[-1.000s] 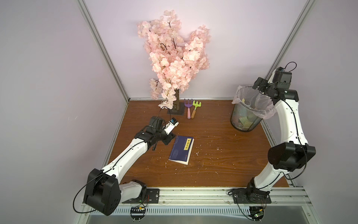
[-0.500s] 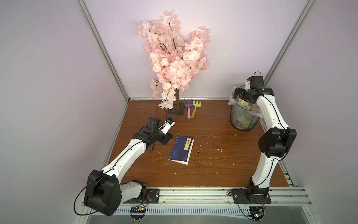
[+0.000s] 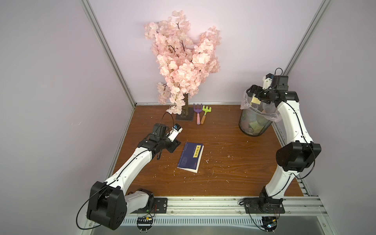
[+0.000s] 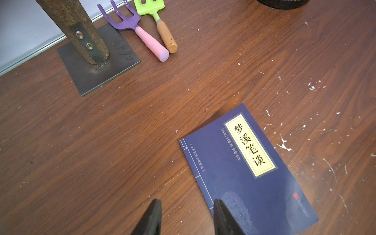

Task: Peel off the used sticky note
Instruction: Place the note in the trash bin, then reset both arms

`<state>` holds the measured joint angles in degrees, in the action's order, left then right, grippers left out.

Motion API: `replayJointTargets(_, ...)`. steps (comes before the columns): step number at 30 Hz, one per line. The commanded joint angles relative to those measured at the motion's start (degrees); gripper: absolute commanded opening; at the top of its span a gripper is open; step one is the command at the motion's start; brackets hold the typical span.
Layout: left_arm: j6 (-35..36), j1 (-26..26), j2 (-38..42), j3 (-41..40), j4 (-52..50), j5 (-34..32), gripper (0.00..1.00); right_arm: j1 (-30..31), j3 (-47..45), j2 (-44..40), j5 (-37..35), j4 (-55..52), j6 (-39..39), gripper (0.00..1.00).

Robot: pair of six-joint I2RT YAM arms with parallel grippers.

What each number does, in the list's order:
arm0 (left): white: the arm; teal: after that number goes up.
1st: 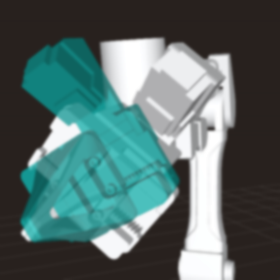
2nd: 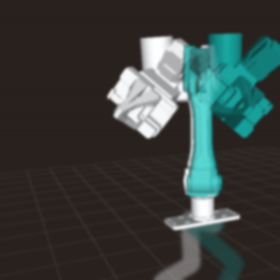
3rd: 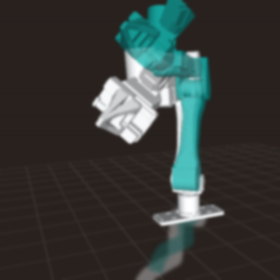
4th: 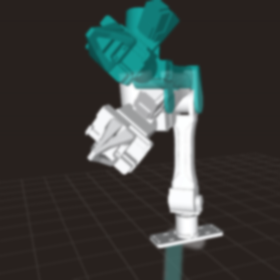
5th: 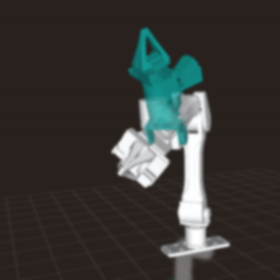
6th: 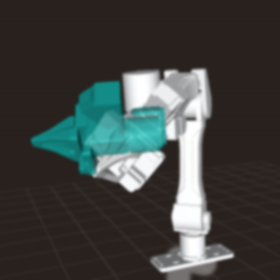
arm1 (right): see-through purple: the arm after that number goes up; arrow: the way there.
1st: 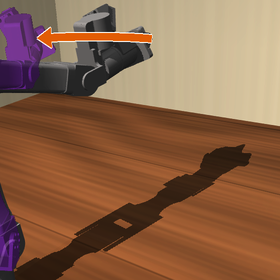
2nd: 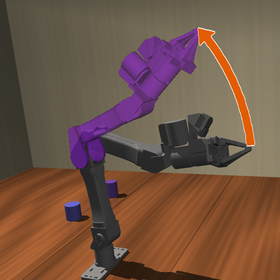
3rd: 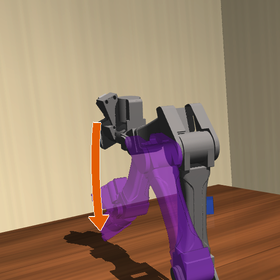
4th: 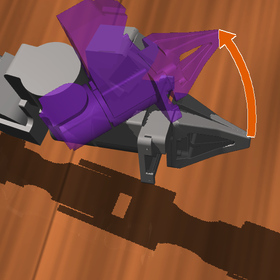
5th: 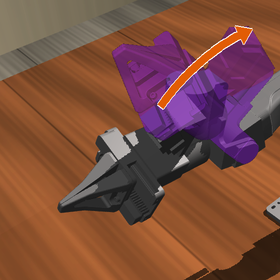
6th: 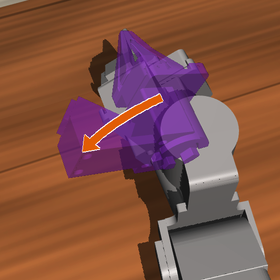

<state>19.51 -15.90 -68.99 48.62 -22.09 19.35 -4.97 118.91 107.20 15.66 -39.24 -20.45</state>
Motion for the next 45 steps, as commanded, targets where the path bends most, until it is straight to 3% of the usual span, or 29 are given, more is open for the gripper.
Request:
replayJointTargets(1,0.01,0.52,-0.35,-0.2,-0.95,1.22,0.41,-0.37,-1.85,-0.86,7.09,3.46,-2.29,0.99)
replayJointTargets(17,-0.18,0.53,0.11,-1.24,-0.92,0.75,0.4,-3.35,-5.94,-3.29,17.94,11.05,-9.59,0.99)
replayJointTargets(20,-0.7,0.56,0.25,-1.54,-0.28,0.38,0.4,-4.39,-6.08,-5.08,15.3,10.12,-8.98,0.99)
replayJointTargets(24,-2.3,0.9,0.97,-2.67,2.63,-2.01,0.43,-2.85,-6.91,-10.33,4.43,6.76,-4.35,0.99)
replayJointTargets(25,-2.81,1.14,1.26,-3.23,4.06,-3.01,0.48,-1.2,-9.11,-12.54,1.1,7.23,-2.98,0.99)
replayJointTargets(28,-4.73,2.55,3.17,-6.32,10.27,-6.86,0.95,6.55,-22.46,-23.64,-10.22,13.82,1.27,0.99)
replayJointTargets(29,-5.49,3.25,4.24,-7.4,12.63,-8.01,0.98,9.2,-27.89,-27.56,-13.65,17.37,2.54,0.99)
replayJointTargets(33,-8.87,7.58,6.04,-10.23,20.07,-9.36,0.98,19.27,-53.01,-47.41,-21.07,30.92,3.11,0.99)
replayJointTargets(36,-10.83,11.56,5.71,-11.97,24.15,-6.34,0.98,23.17,-66.73,-56.55,-23.37,35.88,1.87,0.99)
replayJointTargets(39,-12.61,14.05,5.53,-16.76,32.9,-6.51,0.98,25.19,-77.06,-61.0,-28.28,37.31,1.61,0.99)
replayJointTargets(45,-12.83,15.37,2.73,-31.48,62.37,-11.07,0.98,26.14,-92.07,-61.63,-34.11,46.74,1.09,0.99)
